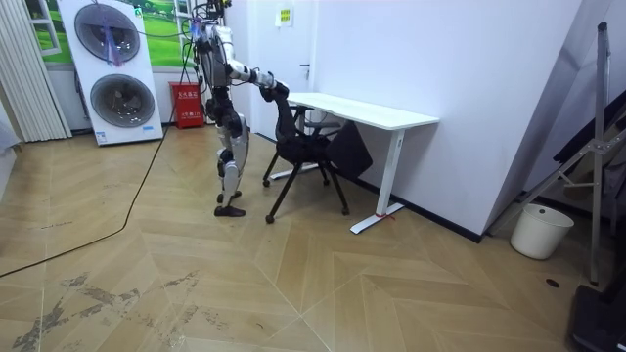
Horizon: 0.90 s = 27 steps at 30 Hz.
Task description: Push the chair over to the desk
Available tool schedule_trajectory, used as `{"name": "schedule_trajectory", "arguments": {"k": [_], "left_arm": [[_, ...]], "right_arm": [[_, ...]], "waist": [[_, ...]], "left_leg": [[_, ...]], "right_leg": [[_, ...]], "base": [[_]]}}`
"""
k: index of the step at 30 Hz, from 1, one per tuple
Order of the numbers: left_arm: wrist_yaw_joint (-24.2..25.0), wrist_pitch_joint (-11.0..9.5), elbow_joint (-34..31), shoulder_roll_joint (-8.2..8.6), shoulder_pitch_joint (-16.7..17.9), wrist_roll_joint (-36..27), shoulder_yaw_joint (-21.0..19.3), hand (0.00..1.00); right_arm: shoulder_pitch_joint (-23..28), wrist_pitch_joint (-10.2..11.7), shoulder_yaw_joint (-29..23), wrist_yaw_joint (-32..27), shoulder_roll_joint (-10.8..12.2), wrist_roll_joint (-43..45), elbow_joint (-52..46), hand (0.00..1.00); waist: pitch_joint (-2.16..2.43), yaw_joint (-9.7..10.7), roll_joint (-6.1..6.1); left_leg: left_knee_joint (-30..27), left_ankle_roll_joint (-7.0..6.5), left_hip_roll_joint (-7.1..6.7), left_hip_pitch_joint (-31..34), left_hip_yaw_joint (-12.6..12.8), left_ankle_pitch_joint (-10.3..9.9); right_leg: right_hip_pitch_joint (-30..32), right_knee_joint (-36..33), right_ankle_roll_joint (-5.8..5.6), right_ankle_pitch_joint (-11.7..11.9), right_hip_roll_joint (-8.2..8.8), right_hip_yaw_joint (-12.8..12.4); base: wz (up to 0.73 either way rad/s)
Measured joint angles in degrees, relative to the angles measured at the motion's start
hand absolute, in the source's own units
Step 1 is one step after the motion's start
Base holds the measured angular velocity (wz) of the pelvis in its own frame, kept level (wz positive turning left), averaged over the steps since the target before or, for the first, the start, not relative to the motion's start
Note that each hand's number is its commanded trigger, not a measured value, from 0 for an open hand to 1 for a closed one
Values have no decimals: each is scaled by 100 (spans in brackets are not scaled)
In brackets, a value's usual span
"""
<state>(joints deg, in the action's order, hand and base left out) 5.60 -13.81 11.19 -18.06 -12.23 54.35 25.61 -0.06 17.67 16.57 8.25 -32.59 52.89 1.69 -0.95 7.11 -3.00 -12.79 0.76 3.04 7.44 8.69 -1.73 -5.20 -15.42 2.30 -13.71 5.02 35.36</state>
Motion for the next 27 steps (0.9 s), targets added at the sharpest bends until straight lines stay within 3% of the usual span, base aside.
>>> {"name": "schedule_trajectory", "arguments": {"k": [3, 7, 11, 14, 18, 20, 21, 22, 23, 27], "left_arm": [[0, 0, 1, 0, -3, 0, -1, 100], [3, -80, 0, -105, -3, -87, 0, 100], [6, -97, -5, -127, -3, -107, 0, 100], [7, -114, -46, -159, -3, -107, 1, 100], [11, -108, -99, -187, -2, -106, 4, 100], [12, -95, -124, -202, -3, -106, 4, 100], [12, -73, -138, -205, -3, -106, 3, 98], [12, -68, -140, -204, -3, -106, 3, 79], [12, -60, -144, -204, -3, -106, 3, 71], [27, -39, -173, -214, -3, -106, 3, 66]], "right_arm": [[0, -2, 4, 18, -1, -1, -4, 100], [0, -5, 16, 67, 25, 2, -29, 100], [0, -14, 16, 70, 39, 2, -33, 100], [-1, -18, 15, 69, 39, 2, -36, 100], [-2, -19, 13, 79, 39, -12, -46, 100], [-32, -20, 13, 112, 42, -13, -47, 100], [-56, -21, 13, 128, 43, -12, -46, 100], [-60, -22, 13, 133, 43, -12, -46, 100], [-68, -22, 12, 144, 43, -12, -47, 100], [-76, -22, 12, 158, 48, -13, -47, 100]], "waist": [[-1, -138, -1], [3, -297, -7], [9, -270, -35], [17, -305, -99], [13, -269, -193], [14, -271, -196], [14, -271, -196], [14, -271, -196], [14, -269, -196], [16, -272, -191]], "left_leg": [[28, -25, -52, 22, -108, 48], [28, -31, -88, 27, -138, 48], [58, -87, -209, 18, -290, 89], [67, -108, -269, 8, -295, 102], [111, -158, -375, 3, -348, 125], [109, -180, -396, 13, -357, 111], [108, -190, -411, 22, -372, 105], [108, -193, -424, 23, -390, 103], [108, -195, -440, 25, -411, 102], [104, -198, -466, 17, -433, 100]], "right_leg": [[-13, 84, -41, 12, -26, -233], [-27, 98, -146, -40, -25, -277], [-65, 114, -172, -54, -71, -655], [-83, 160, -167, -51, -94, -708], [-130, 203, -174, -55, -136, -1283], [-141, 274, -164, -49, -162, -1450], [-142, 291, -156, -45, -167, -1492], [-143, 293, -156, -45, -163, -1494], [-154, 307, -154, -44, -158, -1494], [-210, 384, -135, -27, -161, -1488]], "base": [[22], [8], [27], [13], [20], [3], [0], [6], [7], [4]]}}
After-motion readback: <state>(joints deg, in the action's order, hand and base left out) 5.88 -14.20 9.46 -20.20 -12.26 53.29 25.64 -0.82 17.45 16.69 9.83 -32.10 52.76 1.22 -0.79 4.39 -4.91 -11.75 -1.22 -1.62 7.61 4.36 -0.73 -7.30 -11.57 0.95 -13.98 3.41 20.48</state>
